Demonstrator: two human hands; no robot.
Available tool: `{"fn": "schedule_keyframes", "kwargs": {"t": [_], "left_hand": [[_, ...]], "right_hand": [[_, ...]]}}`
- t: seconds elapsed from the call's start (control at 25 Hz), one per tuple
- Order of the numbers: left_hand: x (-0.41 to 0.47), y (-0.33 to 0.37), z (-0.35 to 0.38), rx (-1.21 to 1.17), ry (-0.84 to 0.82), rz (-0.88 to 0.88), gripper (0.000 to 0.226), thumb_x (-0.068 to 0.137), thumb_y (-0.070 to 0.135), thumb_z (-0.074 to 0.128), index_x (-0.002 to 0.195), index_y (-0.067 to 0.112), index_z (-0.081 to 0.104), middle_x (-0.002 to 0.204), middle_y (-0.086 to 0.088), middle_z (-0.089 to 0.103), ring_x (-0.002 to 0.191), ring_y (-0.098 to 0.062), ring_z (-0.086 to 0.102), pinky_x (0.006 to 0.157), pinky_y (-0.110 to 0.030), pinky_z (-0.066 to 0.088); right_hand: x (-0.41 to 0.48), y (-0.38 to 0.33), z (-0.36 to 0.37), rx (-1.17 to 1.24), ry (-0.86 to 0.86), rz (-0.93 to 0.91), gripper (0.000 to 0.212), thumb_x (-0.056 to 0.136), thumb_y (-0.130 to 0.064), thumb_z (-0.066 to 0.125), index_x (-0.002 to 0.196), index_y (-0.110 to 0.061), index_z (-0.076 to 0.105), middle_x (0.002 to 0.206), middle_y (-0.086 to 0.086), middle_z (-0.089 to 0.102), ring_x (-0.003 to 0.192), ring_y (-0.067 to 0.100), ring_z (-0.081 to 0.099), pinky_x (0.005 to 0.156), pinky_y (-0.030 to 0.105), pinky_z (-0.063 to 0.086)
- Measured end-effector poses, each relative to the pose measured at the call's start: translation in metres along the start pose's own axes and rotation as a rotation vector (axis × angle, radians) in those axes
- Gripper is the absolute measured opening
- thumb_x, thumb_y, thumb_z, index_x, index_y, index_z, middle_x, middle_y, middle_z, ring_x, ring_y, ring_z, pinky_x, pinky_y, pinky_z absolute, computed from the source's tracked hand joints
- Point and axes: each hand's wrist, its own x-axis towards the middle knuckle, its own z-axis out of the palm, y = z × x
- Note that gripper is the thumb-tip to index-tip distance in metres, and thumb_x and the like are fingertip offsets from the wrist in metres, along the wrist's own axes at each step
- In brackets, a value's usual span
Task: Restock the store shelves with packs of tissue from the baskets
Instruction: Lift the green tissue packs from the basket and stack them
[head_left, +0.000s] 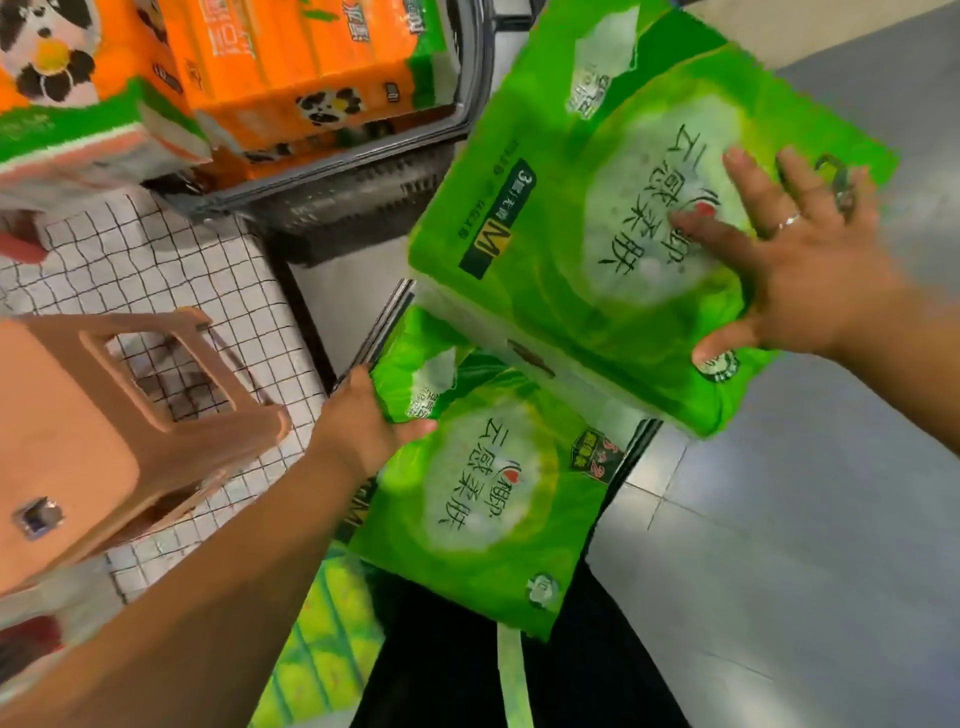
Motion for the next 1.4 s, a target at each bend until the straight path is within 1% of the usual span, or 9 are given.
{"fn": "schedule_keyframes", "kwargs": {"t": [0.2, 0.4, 0.48, 0.56, 0.64, 0.84, 0.92, 1.04, 1.4], "left_hand": [[-0.012, 0.01, 0.041, -0.041, 0.049, 0.075, 0.097, 0.049, 0.088, 0.064, 0.117, 0.02, 0.053, 0.107, -0.003, 0.063, 0.102, -0.024, 0.061, 0.088, -0.044, 0.052], [0.0, 0.018, 0.038, 0.071, 0.111, 0.352, 0.096, 0.067, 0.072, 0.067, 0.138, 0.013, 0.039, 0.128, -0.013, 0.049, 0.12, -0.03, 0.045, 0.102, -0.048, 0.04], [0.011, 0.019, 0.035, -0.063, 0.064, 0.362, 0.097, 0.067, 0.064, 0.068, 0.143, 0.016, 0.033, 0.135, -0.01, 0.043, 0.129, -0.026, 0.039, 0.11, -0.042, 0.032], [0.023, 0.019, 0.035, -0.183, 0.014, 0.355, 0.096, 0.067, 0.062, 0.067, 0.145, 0.022, 0.028, 0.135, -0.005, 0.036, 0.132, -0.021, 0.036, 0.113, -0.04, 0.029], [0.036, 0.019, 0.035, -0.273, 0.028, 0.349, 0.09, 0.065, 0.064, 0.065, 0.142, 0.033, 0.029, 0.135, -0.002, 0.032, 0.132, -0.019, 0.037, 0.114, -0.043, 0.03], [0.055, 0.026, 0.037, -0.662, -0.062, 0.268, 0.09, 0.062, 0.05, 0.073, 0.139, 0.033, 0.031, 0.144, -0.001, 0.043, 0.126, -0.017, 0.05, 0.102, -0.038, 0.045], [0.059, 0.033, 0.037, -0.731, -0.096, 0.247, 0.101, 0.058, 0.043, 0.074, 0.145, 0.024, 0.026, 0.144, -0.004, 0.045, 0.121, -0.018, 0.055, 0.095, -0.032, 0.049], [0.063, 0.038, 0.032, -0.747, -0.12, 0.213, 0.106, 0.057, 0.043, 0.078, 0.146, 0.024, 0.025, 0.142, -0.006, 0.047, 0.121, -0.024, 0.055, 0.1, -0.043, 0.048], [0.072, 0.037, 0.029, -0.776, -0.179, 0.252, 0.113, 0.058, 0.047, 0.084, 0.15, 0.029, 0.021, 0.15, -0.006, 0.04, 0.129, -0.026, 0.049, 0.107, -0.051, 0.04]], "right_hand": [[-0.02, 0.014, 0.007, 0.253, 0.02, 0.282, 0.103, 0.051, -0.079, 0.062, 0.144, -0.055, 0.023, 0.162, 0.004, 0.005, 0.147, 0.034, 0.006, 0.113, 0.065, 0.003], [-0.091, -0.035, 0.092, 0.695, 0.479, 0.598, 0.089, 0.078, -0.068, 0.059, 0.149, -0.021, 0.032, 0.157, 0.025, 0.006, 0.144, 0.03, 0.019, 0.117, 0.035, 0.02], [-0.118, -0.072, 0.131, 0.948, 0.39, 0.735, 0.103, 0.072, -0.066, 0.063, 0.152, -0.017, 0.02, 0.159, 0.016, 0.003, 0.145, 0.022, 0.014, 0.117, 0.03, 0.017], [-0.132, -0.107, 0.17, 1.177, 0.159, 0.816, 0.114, 0.064, -0.065, 0.065, 0.154, -0.023, 0.009, 0.159, 0.006, 0.004, 0.147, 0.022, 0.013, 0.118, 0.041, 0.019], [-0.132, -0.123, 0.197, 1.352, 0.085, 0.817, 0.115, 0.064, -0.063, 0.074, 0.153, -0.031, 0.008, 0.154, 0.0, 0.018, 0.141, 0.024, 0.029, 0.115, 0.046, 0.03], [-0.112, -0.106, 0.22, 1.642, 0.195, 0.867, 0.099, 0.074, -0.039, 0.075, 0.151, -0.038, 0.013, 0.137, -0.009, 0.051, 0.113, 0.007, 0.058, 0.081, 0.015, 0.05], [-0.099, -0.098, 0.219, 1.659, 0.225, 0.812, 0.11, 0.067, -0.042, 0.083, 0.151, -0.031, 0.013, 0.137, -0.009, 0.048, 0.116, 0.004, 0.056, 0.088, 0.019, 0.051], [-0.087, -0.094, 0.215, 1.585, 0.276, 0.784, 0.125, 0.054, -0.055, 0.088, 0.152, -0.026, 0.016, 0.149, -0.001, 0.037, 0.131, 0.013, 0.046, 0.104, 0.04, 0.046], [-0.074, -0.075, 0.235, 1.583, 0.307, 0.763, 0.141, 0.037, -0.069, 0.087, 0.152, -0.036, 0.011, 0.148, -0.018, 0.03, 0.137, 0.008, 0.037, 0.108, 0.047, 0.041]]}}
